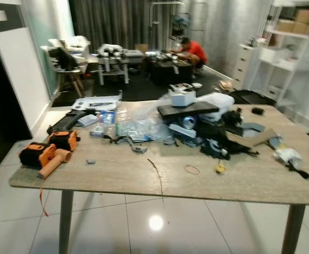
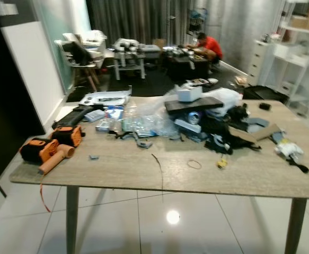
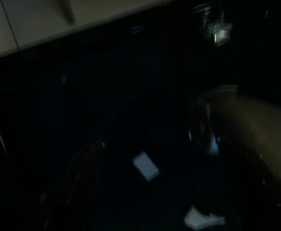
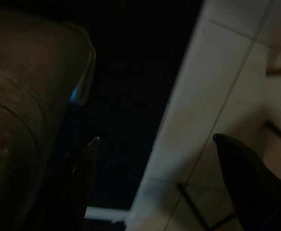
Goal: Picking trash to rubbish bin
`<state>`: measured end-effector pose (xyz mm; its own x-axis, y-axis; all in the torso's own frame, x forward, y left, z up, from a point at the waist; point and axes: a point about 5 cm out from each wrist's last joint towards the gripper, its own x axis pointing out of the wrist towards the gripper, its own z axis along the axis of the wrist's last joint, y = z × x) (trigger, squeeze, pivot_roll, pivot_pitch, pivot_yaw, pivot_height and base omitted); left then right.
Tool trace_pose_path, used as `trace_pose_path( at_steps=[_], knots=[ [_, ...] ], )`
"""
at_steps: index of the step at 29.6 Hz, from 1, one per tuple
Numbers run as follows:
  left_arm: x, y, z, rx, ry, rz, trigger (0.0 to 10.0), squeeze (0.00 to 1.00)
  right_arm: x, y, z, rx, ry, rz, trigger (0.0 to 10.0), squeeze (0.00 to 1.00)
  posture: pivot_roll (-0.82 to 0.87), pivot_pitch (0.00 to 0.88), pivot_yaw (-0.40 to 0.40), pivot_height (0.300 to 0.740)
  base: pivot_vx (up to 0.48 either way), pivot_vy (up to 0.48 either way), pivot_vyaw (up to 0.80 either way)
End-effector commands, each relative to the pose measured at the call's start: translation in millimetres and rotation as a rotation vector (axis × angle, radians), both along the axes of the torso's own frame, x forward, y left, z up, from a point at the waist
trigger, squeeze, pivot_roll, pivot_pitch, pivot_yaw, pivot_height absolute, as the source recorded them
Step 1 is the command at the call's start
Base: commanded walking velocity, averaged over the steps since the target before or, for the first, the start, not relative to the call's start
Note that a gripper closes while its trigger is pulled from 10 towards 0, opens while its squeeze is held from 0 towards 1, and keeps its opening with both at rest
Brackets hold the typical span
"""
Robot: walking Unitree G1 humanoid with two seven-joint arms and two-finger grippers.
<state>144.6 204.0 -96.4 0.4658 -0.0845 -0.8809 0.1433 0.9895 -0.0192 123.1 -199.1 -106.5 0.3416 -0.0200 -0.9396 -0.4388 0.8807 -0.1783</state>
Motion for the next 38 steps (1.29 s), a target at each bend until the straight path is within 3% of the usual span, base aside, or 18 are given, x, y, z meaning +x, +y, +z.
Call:
trace_pose_path(
  at_steps=[1,11,21,28,33,34,35,36,38],
  knots=[
    [-5.2,-4.9,-3,0.003,0.021,-0.016,10.0,0.00,-3.8,3.9,-1,0.020,0.011,0.026,10.0,0.00,-0.11,0.000,0.047,0.740,0.000,0.000,0.00],
    [-1.0,-15.8,-3,0.054,0.024,-0.131,10.0,0.00,-5.7,-10.7,0,-0.014,0.039,0.052,10.0,0.00,-0.13,0.000,0.050,0.740,0.000,0.000,0.00],
    [-2.8,-20.8,-4,-0.048,0.071,-0.106,10.0,0.00,-8.9,-14.6,0,-0.006,0.039,0.002,10.0,0.00,-0.17,0.011,0.085,0.740,0.000,-0.057,0.00],
    [0.9,-21.4,-3,-0.025,0.065,-0.115,10.0,0.00,-9.7,-17.2,0,-0.006,0.040,-0.018,10.0,0.00,-0.18,0.013,0.090,0.740,0.000,-0.422,0.00],
    [2.8,-22.4,-3,-0.027,0.060,-0.135,10.0,0.00,-5.4,-13.9,2,0.055,-0.052,-0.081,10.0,0.00,-0.18,0.019,0.099,0.740,0.000,0.000,0.00],
    [2.6,-22.1,-3,-0.028,0.060,-0.133,10.0,0.00,13.8,-6.3,7,0.086,-0.105,-0.071,10.0,0.00,-0.17,0.025,0.098,0.740,0.000,0.000,0.00],
    [2.6,-22.1,-3,-0.028,0.060,-0.133,10.0,0.00,13.8,-6.3,7,0.086,-0.105,-0.071,10.0,0.00,-0.17,0.025,0.098,0.740,0.000,0.000,0.00],
    [2.3,-22.0,-3,-0.029,0.060,-0.129,10.0,0.00,27.5,-0.7,11,0.105,-0.141,-0.061,10.0,0.00,-0.17,0.031,0.094,0.740,0.000,0.000,0.00],
    [1.4,-21.4,-3,-0.033,0.060,-0.118,10.0,0.00,61.2,18.2,24,0.216,-0.214,-0.049,10.0,0.00,-0.16,0.038,0.091,0.740,0.000,0.000,0.00]
  ],
)
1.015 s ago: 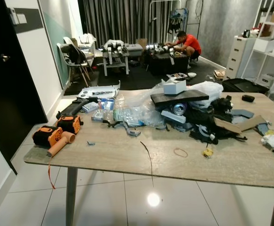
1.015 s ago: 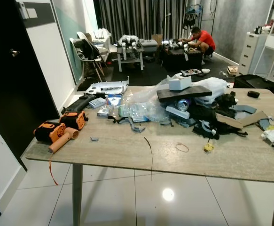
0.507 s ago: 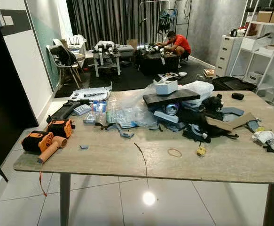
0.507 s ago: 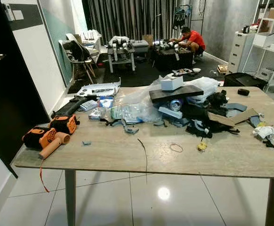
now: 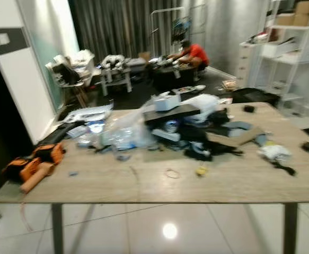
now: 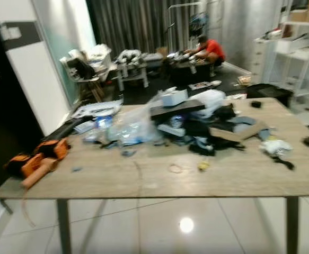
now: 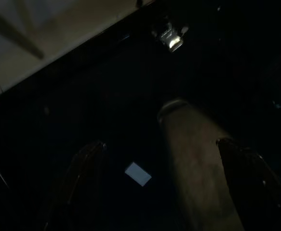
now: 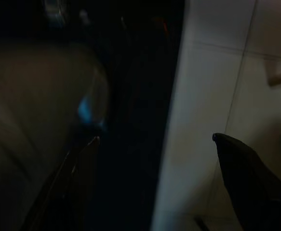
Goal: Picking trash to rubbish bin
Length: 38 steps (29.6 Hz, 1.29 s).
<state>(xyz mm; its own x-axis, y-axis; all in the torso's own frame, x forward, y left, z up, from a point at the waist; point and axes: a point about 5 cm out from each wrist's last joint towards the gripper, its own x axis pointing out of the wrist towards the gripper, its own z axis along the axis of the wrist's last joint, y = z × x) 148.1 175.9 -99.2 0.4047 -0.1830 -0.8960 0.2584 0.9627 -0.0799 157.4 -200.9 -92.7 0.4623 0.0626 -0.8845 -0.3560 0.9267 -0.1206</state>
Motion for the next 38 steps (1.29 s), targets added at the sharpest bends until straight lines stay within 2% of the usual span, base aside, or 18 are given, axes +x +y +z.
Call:
trace_pose_path(
  at_steps=[1,3,4,5,6,7,14,17,18,22,24,26,27,29,30,31,33,38],
  knots=[
    [-2.4,6.9,0,0.019,0.008,0.006,10.0,0.00,34.8,25.9,14,0.140,-0.111,0.026,10.0,0.00,-0.16,0.038,0.091,0.740,0.000,0.000,0.00],
    [-4.3,7.5,-1,0.024,0.013,0.007,10.0,0.00,65.6,55.0,34,0.375,-0.181,0.088,10.0,0.00,-0.16,0.042,0.089,0.740,0.000,0.000,0.00],
    [-5.0,7.7,-1,0.025,0.015,0.007,10.0,0.00,73.9,64.0,41,0.445,-0.200,0.119,10.0,0.08,-0.16,0.042,0.089,0.740,0.000,0.000,0.00],
    [-6.1,7.9,-2,0.027,0.018,0.007,10.0,0.00,81.8,74.2,50,0.533,-0.212,0.174,10.0,0.84,-0.15,0.048,0.085,0.740,0.000,0.000,0.00],
    [-6.1,7.9,-2,0.027,0.018,0.007,10.0,0.00,81.8,74.2,50,0.533,-0.212,0.174,10.0,0.84,-0.15,0.048,0.085,0.740,0.000,0.000,0.00],
    [-8.0,7.8,-2,0.027,0.023,0.009,10.0,0.00,91.2,86.1,61,0.637,-0.226,0.249,10.0,1.00,-0.15,0.048,0.085,0.740,0.000,0.000,0.00],
    [-13.2,4.1,-5,0.022,0.033,0.012,10.0,0.00,108.5,122.5,98,0.923,-0.211,0.554,10.0,1.00,-0.13,0.056,0.074,0.740,0.000,0.000,0.00],
    [-14.8,2.0,-5,0.017,0.035,0.019,10.0,0.00,113.6,139.9,129,1.165,-0.215,0.738,10.0,1.00,-0.12,0.060,0.066,0.740,0.000,0.000,0.00],
    [-14.8,2.0,-5,0.017,0.035,0.019,10.0,0.00,113.6,139.9,129,1.165,-0.215,0.738,10.0,1.00,-0.12,0.060,0.066,0.740,0.000,0.000,0.00],
    [-15.9,0.6,-6,0.013,0.037,0.020,10.0,0.00,129.4,146.3,167,1.355,-0.362,0.754,10.0,1.00,-0.12,0.067,0.061,0.740,0.000,0.000,0.00],
    [-17.2,-0.4,-6,0.010,0.039,0.019,10.0,0.00,148.7,143.6,199,1.425,-0.538,0.709,10.0,1.00,-0.12,0.078,0.059,0.740,0.000,0.000,0.00],
    [-18.2,-1.1,-7,0.009,0.042,0.016,10.0,0.00,162.2,139.3,217,1.424,-0.653,0.653,10.0,1.00,-0.12,0.084,0.058,0.740,0.000,0.000,0.00],
    [-19.1,-1.7,-7,0.008,0.044,0.012,10.0,0.00,178.4,132.6,229,1.325,-0.761,0.577,10.0,1.00,-0.13,0.089,0.058,0.740,0.000,0.000,0.00],
    [-19.6,-2.1,-7,0.007,0.045,0.011,10.0,0.00,184.1,129.1,234,1.282,-0.799,0.547,10.0,1.00,-0.13,0.090,0.058,0.740,0.000,0.000,0.00],
    [-20.1,-2.5,-7,0.006,0.045,0.010,10.0,0.00,193.1,123.0,239,1.181,-0.852,0.493,10.0,0.94,-0.12,0.095,0.057,0.740,0.000,0.000,0.00],
    [-20.6,-2.8,-7,0.005,0.046,0.010,10.0,0.00,203.9,112.8,245,1.074,-0.915,0.405,10.0,0.00,-0.13,0.097,0.056,0.740,0.000,0.000,0.00],
    [-21.0,-3.0,-8,0.005,0.046,0.009,10.0,0.00,210.2,105.7,249,1.008,-0.955,0.347,10.0,0.00,-0.13,0.097,0.056,0.740,0.000,0.000,0.00],
    [-22.4,-4.1,-8,0.006,0.046,0.003,10.0,0.00,227.3,59.5,260,0.594,-1.062,0.181,10.0,0.00,-0.12,0.099,0.052,0.740,0.000,0.000,0.00]
  ],
)
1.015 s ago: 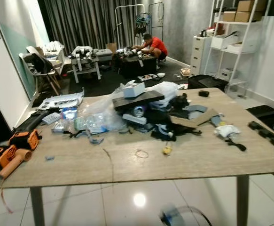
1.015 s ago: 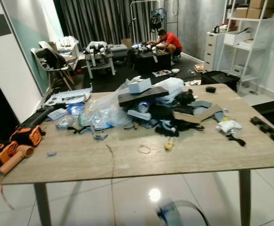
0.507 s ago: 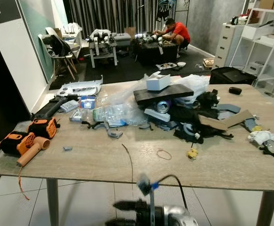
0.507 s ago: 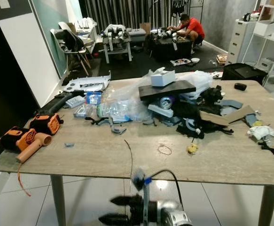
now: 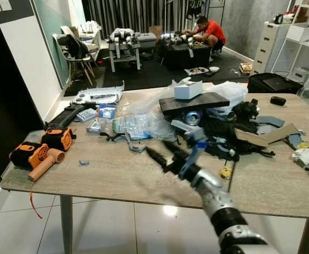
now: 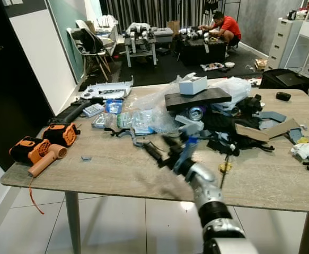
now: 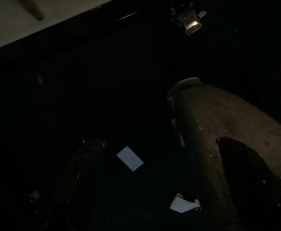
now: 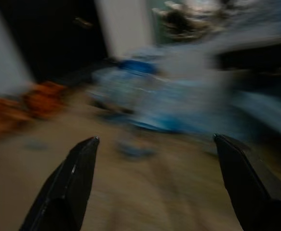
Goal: Picking trash to rubbish bin
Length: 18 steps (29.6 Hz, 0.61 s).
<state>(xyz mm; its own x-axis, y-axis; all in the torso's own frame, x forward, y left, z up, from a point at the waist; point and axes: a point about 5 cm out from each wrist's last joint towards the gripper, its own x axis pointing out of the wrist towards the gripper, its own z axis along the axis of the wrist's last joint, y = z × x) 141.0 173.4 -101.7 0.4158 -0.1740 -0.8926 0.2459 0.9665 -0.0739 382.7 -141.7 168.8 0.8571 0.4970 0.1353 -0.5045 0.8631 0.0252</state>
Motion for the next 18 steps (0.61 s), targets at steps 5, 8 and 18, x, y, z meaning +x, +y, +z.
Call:
trace_pose_path(
  at_steps=[5,8,18],
  knots=[
    [-15.5,-2.8,-6,-0.002,0.054,-0.017,10.0,0.00,6.6,-31.8,2,-0.134,-0.012,-0.274,10.0,0.00,-0.12,0.089,0.049,0.740,0.000,0.000,0.00],
    [-14.6,-3.3,-5,-0.001,0.050,-0.032,10.0,0.00,7.3,-36.5,3,-0.151,-0.026,-0.320,10.0,0.00,-0.12,0.084,0.048,0.740,0.000,0.000,0.00],
    [-10.9,-3.0,-4,0.000,0.051,-0.051,10.0,0.00,9.4,-36.2,13,-0.242,-0.111,-0.384,10.0,0.00,-0.13,0.078,0.050,0.740,0.000,-0.243,0.00]
  ],
)
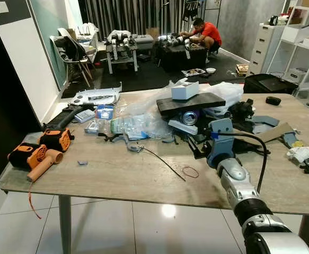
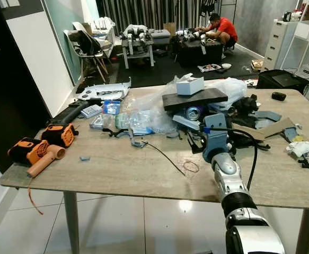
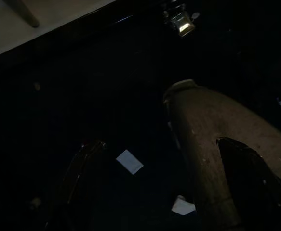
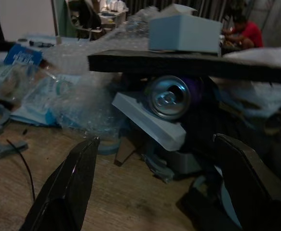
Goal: Picking trash to rubbish bin
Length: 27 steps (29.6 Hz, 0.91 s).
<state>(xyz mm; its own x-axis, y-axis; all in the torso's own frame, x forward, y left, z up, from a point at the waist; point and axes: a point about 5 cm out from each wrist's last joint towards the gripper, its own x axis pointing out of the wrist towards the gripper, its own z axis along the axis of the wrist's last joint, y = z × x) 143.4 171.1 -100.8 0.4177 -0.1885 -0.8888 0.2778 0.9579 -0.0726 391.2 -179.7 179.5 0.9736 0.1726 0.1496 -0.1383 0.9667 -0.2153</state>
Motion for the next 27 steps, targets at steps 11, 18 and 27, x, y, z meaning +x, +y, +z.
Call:
trace_pose_path(
  at_steps=[11,18,27],
  knots=[
    [-15.0,-2.7,-6,-0.003,0.067,-0.028,10.0,0.00,1.9,4.9,7,-0.051,-0.049,-0.016,10.0,0.00,-0.13,0.080,0.052,0.740,0.000,-0.454,0.00],
    [-15.5,-0.1,-6,0.006,0.067,0.012,10.0,0.00,4.1,2.3,18,-0.094,-0.096,-0.058,10.0,0.00,-0.13,0.080,0.052,0.740,0.000,-0.106,-0.08],
    [-14.4,-3.3,-6,-0.003,0.063,0.004,10.0,0.00,6.8,-1.5,23,-0.127,-0.095,-0.078,10.0,0.00,-0.14,0.085,0.047,0.740,0.000,0.000,-0.62]
  ],
)
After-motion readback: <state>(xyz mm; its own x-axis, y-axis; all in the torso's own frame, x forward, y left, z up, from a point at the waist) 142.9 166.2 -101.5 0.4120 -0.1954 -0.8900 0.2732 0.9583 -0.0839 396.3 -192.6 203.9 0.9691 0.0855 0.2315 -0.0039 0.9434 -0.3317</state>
